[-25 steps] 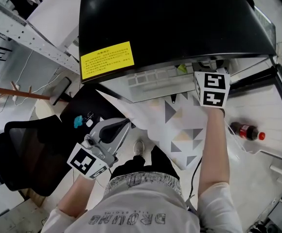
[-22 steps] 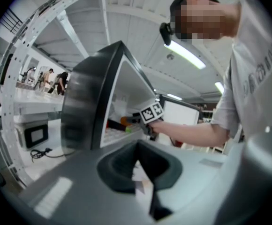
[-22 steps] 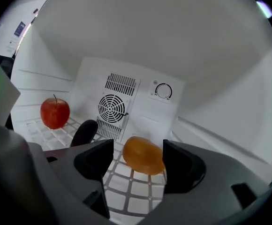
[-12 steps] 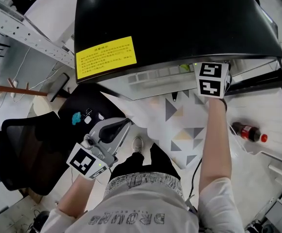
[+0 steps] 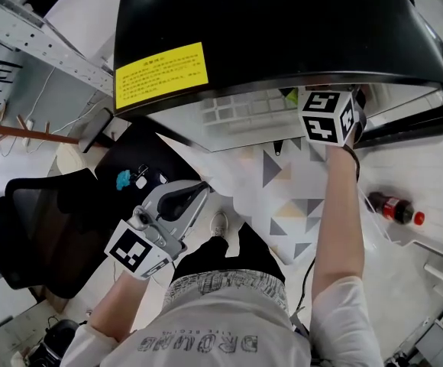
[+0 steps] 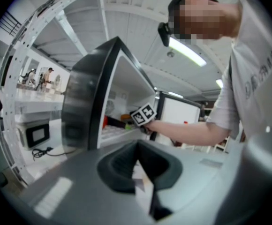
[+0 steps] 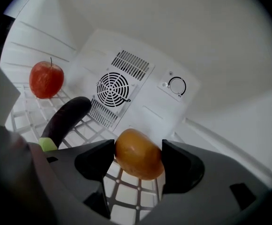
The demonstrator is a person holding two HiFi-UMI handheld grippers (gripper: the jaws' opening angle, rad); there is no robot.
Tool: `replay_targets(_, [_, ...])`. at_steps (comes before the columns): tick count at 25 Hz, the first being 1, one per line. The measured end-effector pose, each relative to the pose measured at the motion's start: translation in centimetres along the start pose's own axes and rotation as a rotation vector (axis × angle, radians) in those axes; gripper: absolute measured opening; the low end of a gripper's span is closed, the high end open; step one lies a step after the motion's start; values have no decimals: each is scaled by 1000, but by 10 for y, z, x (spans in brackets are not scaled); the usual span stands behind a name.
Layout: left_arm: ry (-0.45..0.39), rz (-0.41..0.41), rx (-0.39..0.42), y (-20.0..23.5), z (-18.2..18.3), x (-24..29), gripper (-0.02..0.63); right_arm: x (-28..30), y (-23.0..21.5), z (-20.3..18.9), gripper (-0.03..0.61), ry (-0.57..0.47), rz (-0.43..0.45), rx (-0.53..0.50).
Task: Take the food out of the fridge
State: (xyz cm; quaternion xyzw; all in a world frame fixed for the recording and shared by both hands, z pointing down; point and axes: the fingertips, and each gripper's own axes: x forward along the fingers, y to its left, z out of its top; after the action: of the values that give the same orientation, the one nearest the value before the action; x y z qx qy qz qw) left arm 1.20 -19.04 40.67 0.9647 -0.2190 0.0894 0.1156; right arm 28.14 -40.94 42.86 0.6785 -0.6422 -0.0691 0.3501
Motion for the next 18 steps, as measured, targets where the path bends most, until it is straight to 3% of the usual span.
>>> replay_targets(6, [-8,21,20,-14,7,-9,6,-7,-5,-2,289,-8,-32,26])
replay_targets(18, [-18,37,36,-38,9,-22,6,-40,-4,0,279,-60,4,78])
